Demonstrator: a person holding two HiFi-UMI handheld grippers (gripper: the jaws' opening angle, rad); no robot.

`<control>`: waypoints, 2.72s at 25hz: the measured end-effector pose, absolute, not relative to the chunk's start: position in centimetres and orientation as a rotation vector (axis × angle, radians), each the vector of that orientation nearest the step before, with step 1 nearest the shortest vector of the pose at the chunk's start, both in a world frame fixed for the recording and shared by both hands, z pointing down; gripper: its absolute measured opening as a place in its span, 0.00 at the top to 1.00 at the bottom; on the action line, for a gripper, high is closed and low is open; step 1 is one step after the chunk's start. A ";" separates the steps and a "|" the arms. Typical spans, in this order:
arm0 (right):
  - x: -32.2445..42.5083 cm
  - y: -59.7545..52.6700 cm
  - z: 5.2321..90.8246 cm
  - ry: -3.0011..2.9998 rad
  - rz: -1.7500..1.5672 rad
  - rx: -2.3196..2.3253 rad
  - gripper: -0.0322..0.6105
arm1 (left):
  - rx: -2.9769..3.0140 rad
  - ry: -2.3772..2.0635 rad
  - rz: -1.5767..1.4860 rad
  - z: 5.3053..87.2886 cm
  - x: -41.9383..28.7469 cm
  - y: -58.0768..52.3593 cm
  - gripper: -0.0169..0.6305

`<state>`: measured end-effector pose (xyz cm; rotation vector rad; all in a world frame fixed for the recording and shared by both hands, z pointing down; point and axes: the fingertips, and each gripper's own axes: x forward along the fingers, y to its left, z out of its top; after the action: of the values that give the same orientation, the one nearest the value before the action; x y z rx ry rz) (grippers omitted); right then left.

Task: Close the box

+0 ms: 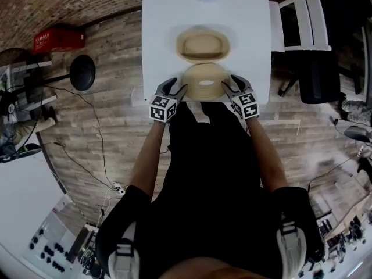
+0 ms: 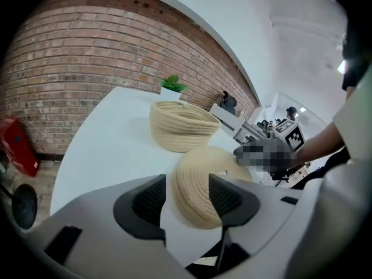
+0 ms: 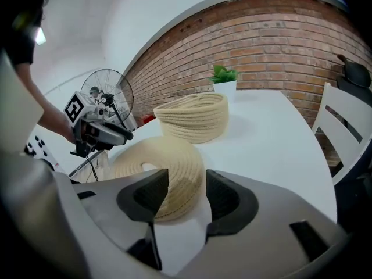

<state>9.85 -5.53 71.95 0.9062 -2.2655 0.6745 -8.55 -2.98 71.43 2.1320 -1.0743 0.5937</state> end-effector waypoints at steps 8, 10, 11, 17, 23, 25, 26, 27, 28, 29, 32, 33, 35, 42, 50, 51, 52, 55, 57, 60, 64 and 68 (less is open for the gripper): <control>10.1 -5.3 73.3 -2.235 0.718 0.889 0.64 | 2.021 -1.110 0.617 74.4 -9.1 -1.8 0.59; 10.0 -5.5 73.3 -2.239 0.720 0.883 0.63 | 2.014 -1.113 0.609 74.4 -9.1 -1.9 0.59; 9.9 -5.6 73.3 -2.238 0.719 0.879 0.63 | 2.012 -1.110 0.604 74.4 -9.1 -1.9 0.59; 9.3 -5.8 73.7 -2.223 0.777 0.866 0.65 | 1.987 -1.099 0.601 74.4 -9.3 -2.1 0.59; 9.3 -5.7 73.7 -2.190 0.838 0.889 0.66 | 1.959 -1.062 0.582 74.2 -9.1 -2.2 0.59; 9.1 -5.5 73.8 -2.186 0.844 0.890 0.66 | 1.958 -1.059 0.576 74.3 -9.0 -2.1 0.60; 9.0 -5.4 73.9 -2.185 0.849 0.888 0.66 | 1.956 -1.060 0.578 74.3 -9.0 -2.1 0.61; 8.9 -5.4 73.9 -2.184 0.855 0.886 0.66 | 1.953 -1.057 0.580 74.4 -9.0 -2.1 0.61; 8.8 -5.3 73.9 -2.183 0.861 0.885 0.66 | 1.951 -1.048 0.580 74.3 -8.8 -2.1 0.61; 8.7 -5.3 73.9 -2.180 0.865 0.887 0.67 | 1.953 -1.035 0.581 74.3 -8.7 -2.1 0.63; 8.5 -5.2 73.9 -2.171 0.876 0.903 0.67 | 1.963 -1.017 0.593 74.3 -8.7 -2.0 0.63; 8.5 -5.1 73.9 -2.169 0.879 0.908 0.67 | 1.965 -1.013 0.594 74.3 -8.7 -2.0 0.64; 8.5 -4.9 73.8 -2.164 0.878 0.920 0.67 | 1.969 -1.007 0.599 74.3 -8.8 -2.0 0.64; 8.5 -4.7 73.2 -2.146 0.900 1.034 0.68 | 1.977 -1.029 0.611 74.1 -9.0 -2.2 0.67; 9.6 -5.3 71.0 -2.149 0.893 1.182 0.74 | 1.997 -1.044 0.566 72.0 -8.5 -3.4 0.74; 9.7 -5.4 70.9 -2.149 0.891 1.190 0.74 | 1.998 -1.045 0.564 71.9 -8.5 -3.4 0.75; 9.7 -5.3 70.7 -2.152 0.895 1.197 0.74 | 1.997 -1.046 0.560 71.7 -8.5 -3.4 0.75; 9.6 -5.4 70.2 -2.167 0.909 1.211 0.75 | 2.003 -1.039 0.552 71.3 -8.7 -3.6 0.76; 9.4 -5.6 69.5 -2.181 0.899 1.212 0.75 | 2.011 -1.040 0.554 70.8 -8.9 -3.7 0.76; 9.1 -5.9 68.0 -2.203 0.868 1.227 0.76 | 2.024 -1.058 0.542 69.8 -9.2 -4.0 0.76; 8.9 -6.6 66.3 -2.230 0.854 1.259 0.76 | 2.041 -1.100 0.510 68.0 -9.3 -4.4 0.76; 8.6 -7.4 64.7 -2.261 0.838 1.274 0.76 | 2.051 -1.128 0.488 66.7 -9.7 -4.8 0.76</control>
<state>8.57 -7.40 64.73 1.2741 -2.2605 0.8378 -9.70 -4.80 66.74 2.0507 -1.1277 0.4878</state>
